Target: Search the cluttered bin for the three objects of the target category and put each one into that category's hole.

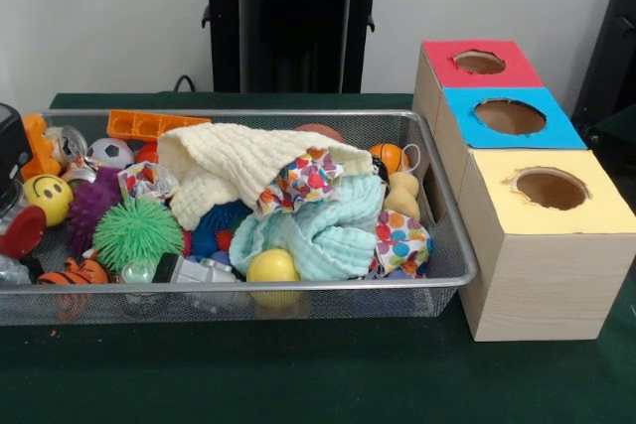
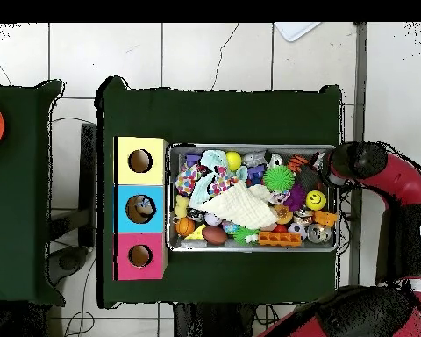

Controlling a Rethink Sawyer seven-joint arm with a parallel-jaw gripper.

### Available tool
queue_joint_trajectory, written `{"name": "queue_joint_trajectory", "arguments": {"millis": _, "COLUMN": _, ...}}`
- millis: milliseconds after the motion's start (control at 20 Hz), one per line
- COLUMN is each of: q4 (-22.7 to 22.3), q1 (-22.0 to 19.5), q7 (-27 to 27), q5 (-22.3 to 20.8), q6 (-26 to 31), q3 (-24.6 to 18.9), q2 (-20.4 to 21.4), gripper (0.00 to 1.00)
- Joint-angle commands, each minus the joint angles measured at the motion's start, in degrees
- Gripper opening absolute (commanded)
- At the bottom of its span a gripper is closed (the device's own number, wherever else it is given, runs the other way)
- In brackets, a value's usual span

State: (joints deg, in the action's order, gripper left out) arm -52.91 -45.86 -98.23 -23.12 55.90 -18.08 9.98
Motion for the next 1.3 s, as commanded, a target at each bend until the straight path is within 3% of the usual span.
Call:
{"name": "queue_joint_trajectory", "arguments": {"millis": 50, "q4": 3.04, "q1": -0.01, "q7": 7.75, "q5": -2.58, "q6": -3.09, "q3": -1.39, "q2": 0.44, "gripper": 1.0}}
{"name": "queue_joint_trajectory", "arguments": {"millis": 450, "q4": 3.62, "q1": 0.74, "q7": 6.52, "q5": -2.82, "q6": -1.85, "q3": -0.58, "q2": 0.63, "gripper": 1.0}}
{"name": "queue_joint_trajectory", "arguments": {"millis": 850, "q4": -8.4, "q1": 2.41, "q7": 1.67, "q5": 0.38, "q6": 2.59, "q3": 2.13, "q2": 12.96, "gripper": 1.0}}
{"name": "queue_joint_trajectory", "arguments": {"millis": 1300, "q4": -9.14, "q1": 3.3, "q7": 0.55, "q5": 0.56, "q6": 3.62, "q3": 3.31, "q2": 14.45, "gripper": 1.0}}
